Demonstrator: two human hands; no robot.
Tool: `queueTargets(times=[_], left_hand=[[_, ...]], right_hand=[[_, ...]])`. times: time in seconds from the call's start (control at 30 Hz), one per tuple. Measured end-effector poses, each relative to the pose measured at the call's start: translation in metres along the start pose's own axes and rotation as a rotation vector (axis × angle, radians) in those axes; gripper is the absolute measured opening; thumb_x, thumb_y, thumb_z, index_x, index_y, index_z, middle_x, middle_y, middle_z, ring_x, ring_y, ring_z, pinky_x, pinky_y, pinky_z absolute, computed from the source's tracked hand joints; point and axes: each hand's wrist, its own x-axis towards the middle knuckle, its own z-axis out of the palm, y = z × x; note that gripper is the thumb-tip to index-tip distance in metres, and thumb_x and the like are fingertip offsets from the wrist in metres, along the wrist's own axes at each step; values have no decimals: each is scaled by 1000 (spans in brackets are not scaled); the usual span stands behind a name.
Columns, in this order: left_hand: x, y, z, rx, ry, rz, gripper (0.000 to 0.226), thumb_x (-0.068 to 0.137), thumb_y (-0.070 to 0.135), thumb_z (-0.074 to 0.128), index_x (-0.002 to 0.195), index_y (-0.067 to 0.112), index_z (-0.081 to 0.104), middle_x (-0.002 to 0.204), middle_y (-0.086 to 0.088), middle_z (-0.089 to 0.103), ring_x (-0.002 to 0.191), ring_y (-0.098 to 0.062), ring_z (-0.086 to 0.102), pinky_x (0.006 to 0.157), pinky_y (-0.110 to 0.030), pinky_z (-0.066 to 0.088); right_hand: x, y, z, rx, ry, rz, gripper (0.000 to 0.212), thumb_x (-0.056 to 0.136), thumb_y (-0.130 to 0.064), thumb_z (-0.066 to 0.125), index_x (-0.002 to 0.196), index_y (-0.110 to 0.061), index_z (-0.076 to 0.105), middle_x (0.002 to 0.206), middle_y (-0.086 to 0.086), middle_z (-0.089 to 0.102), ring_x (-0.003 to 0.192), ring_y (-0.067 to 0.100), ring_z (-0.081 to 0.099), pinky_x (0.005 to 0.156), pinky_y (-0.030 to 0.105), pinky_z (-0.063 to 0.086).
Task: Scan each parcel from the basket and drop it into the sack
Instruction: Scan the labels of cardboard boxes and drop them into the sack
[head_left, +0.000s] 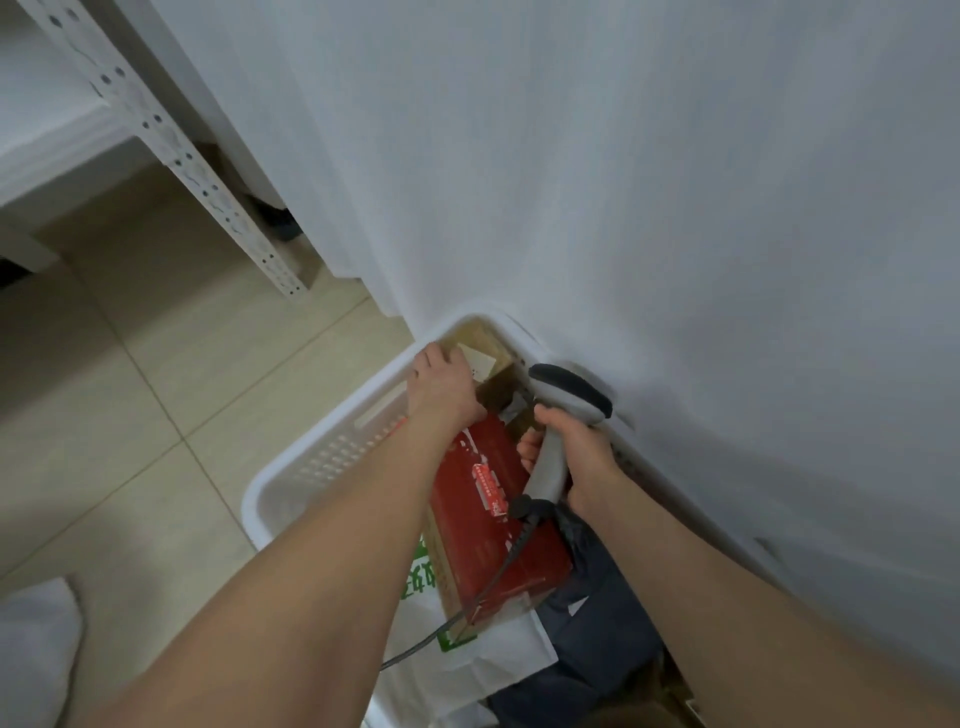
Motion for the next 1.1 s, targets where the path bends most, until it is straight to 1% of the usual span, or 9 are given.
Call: queueTargets(times=[0.23,0.37,0.47,0.67,0.8,0.87,0.97,1.03,1.1], left_hand=[[36,6,1,-35,-33,46,100,73,38,77,146,0,19,145,-18,30,134,-34,31,108,-42,33],[37,7,16,121,50,41,96,71,43,75,142,1,26,137,-17,34,125,-33,35,101,-40,37],[28,6,16,108,27,-22,101,67,50,77,140,1,28,134,-17,34,124,-33,34,100,-40,38],[-18,-13,-25,-215,-8,-187,97,66,47,77,139,3,30,135,-14,33,125,-33,36,100,-41,40],[-59,-21,-86,-348,13,-166,92,64,44,76,136,4,36,132,-13,43,123,-32,43,99,-40,43],[-90,-22,-122,-447,-24,-137,92,60,43,77,134,5,38,130,-11,47,119,-30,49,96,-40,46],[-123,-24,-154,-663,-43,-187,100,43,49,74,130,12,43,125,-8,54,108,-27,58,90,-42,52],[-149,-28,-181,-748,-5,-197,101,38,50,75,128,17,44,123,-7,57,108,-25,60,91,-43,53],[-184,-28,-214,-718,26,-136,102,51,39,82,138,15,36,132,-5,50,118,-23,53,100,-41,46]], right_hand=[[25,-1,3,2,-28,-36,19,87,-21,71,87,-3,65,66,7,64,56,16,60,68,35,57],[34,12,-2,18,-15,-15,18,86,-19,72,91,-4,65,69,8,64,57,16,61,60,31,57],[30,17,-6,22,5,9,18,86,-19,72,90,-4,64,72,9,64,59,17,61,59,31,56],[-14,7,-7,35,67,44,17,86,-17,72,84,-3,63,67,11,61,56,19,58,68,36,56],[-67,-10,9,64,61,76,20,87,-19,71,91,-2,62,67,10,61,56,19,59,58,32,55],[-102,-23,18,101,64,74,27,84,-20,75,98,-1,62,75,12,63,61,21,62,61,33,56],[-140,-36,25,134,109,65,52,70,-27,85,109,-3,62,97,15,68,75,26,66,68,38,59],[-172,-52,27,167,119,67,44,75,-26,82,108,-3,63,96,16,70,72,25,66,63,36,58],[-202,-69,28,207,110,54,39,80,-26,80,106,-4,61,86,14,69,67,23,65,63,36,58]])
